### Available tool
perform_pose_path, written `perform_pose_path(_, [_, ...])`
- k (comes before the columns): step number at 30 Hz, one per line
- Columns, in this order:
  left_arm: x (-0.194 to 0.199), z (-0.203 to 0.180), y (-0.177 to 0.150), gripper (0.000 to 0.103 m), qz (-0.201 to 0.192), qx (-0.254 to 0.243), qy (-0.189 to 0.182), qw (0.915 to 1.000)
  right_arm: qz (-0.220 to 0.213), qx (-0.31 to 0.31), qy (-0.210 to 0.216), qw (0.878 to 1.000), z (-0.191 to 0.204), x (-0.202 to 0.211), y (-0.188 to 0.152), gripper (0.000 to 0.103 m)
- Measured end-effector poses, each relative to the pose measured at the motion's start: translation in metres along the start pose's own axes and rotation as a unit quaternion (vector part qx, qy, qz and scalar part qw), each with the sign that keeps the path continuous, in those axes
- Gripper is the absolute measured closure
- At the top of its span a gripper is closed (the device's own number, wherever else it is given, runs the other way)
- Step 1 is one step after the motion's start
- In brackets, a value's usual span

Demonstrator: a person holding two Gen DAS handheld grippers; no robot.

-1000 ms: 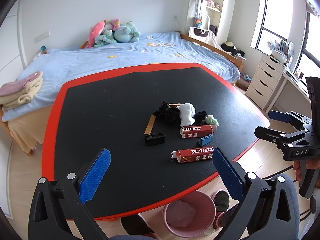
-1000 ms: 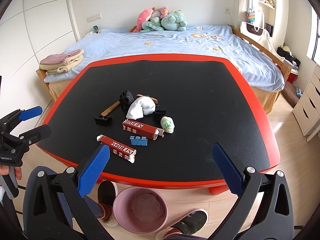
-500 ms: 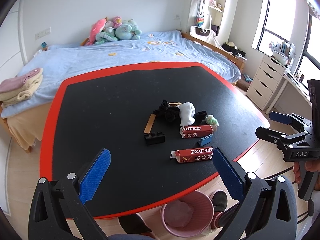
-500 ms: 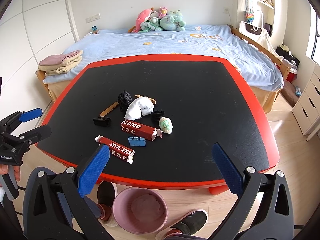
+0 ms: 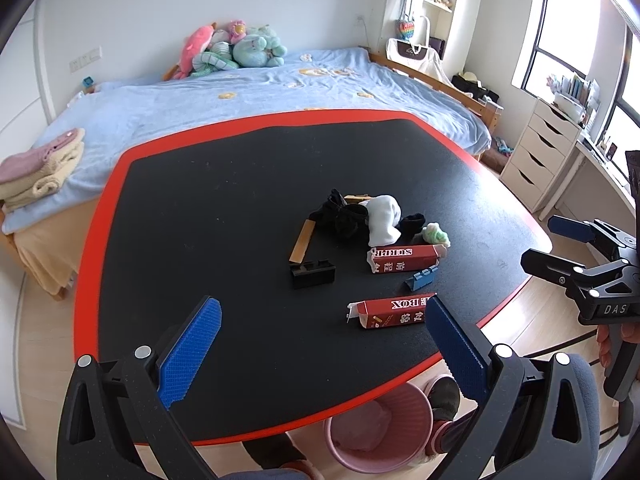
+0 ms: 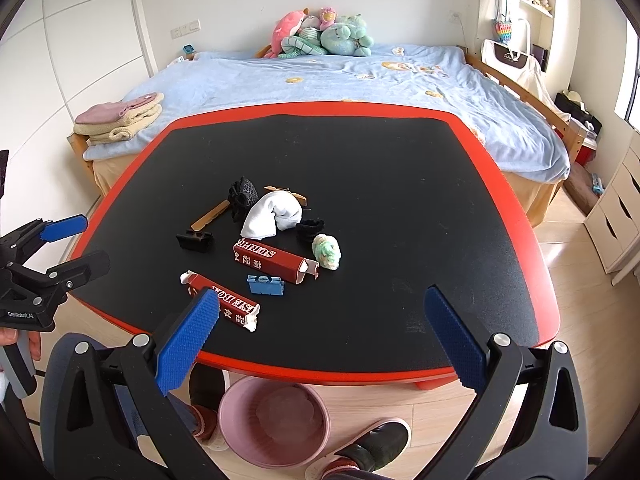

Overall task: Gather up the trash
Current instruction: 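Reach the right gripper to the green-white crumpled ball and grasp it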

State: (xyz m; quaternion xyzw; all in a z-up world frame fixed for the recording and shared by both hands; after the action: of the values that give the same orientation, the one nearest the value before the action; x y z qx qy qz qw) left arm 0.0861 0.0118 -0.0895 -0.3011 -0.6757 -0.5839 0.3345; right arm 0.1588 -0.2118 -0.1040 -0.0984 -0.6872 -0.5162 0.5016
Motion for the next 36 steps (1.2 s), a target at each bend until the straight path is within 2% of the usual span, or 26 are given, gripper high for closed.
perform_pose_path(12, [-0.038,0.008,0.008,0.005,0.038,0.005,0.013,0.9992,0.025,0.010,-0.001,1.000,-0.015,-0.040,0.021,0.003])
perform_pose_path(29, [-0.094,0.018,0.008,0.006,0.091,0.022,0.031,0.9951,0.077,-0.006,0.006,0.997,-0.027,-0.106,0.031,0.003])
perform_pose_path(30, [-0.096,0.019,0.008,0.006,0.092,0.023,0.031,0.9950,0.080,-0.007,0.008,0.997,-0.027,-0.109,0.031,0.005])
perform_pose_path(31, [-0.098,0.019,0.008,0.006,0.093,0.025,0.030,0.9949,0.084,-0.006,0.008,0.996,-0.027,-0.112,0.030,0.013])
perform_pose_path(33, [-0.100,0.022,0.008,0.013,0.095,0.027,0.030,0.9946,0.093,-0.003,0.008,0.996,-0.026,-0.118,0.028,0.021])
perform_pose_path(36, [-0.104,0.023,0.008,0.020,0.100,0.030,0.026,0.9942,0.098,-0.002,0.014,0.995,-0.024,-0.123,0.026,0.028])
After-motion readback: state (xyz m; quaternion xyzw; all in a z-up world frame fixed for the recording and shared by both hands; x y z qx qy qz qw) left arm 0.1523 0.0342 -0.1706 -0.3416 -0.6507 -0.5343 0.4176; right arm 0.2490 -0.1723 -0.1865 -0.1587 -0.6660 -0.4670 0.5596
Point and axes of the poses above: each gripper's, at about its wrist camera, not at the fingertips, and x roughly against the way its jaws point, z to its left, y to its top, the point moved 9 cm from there along -x, roughly the way its jaws point, and after that the axes turned 5 degrees about z, right-handed, at the moved point
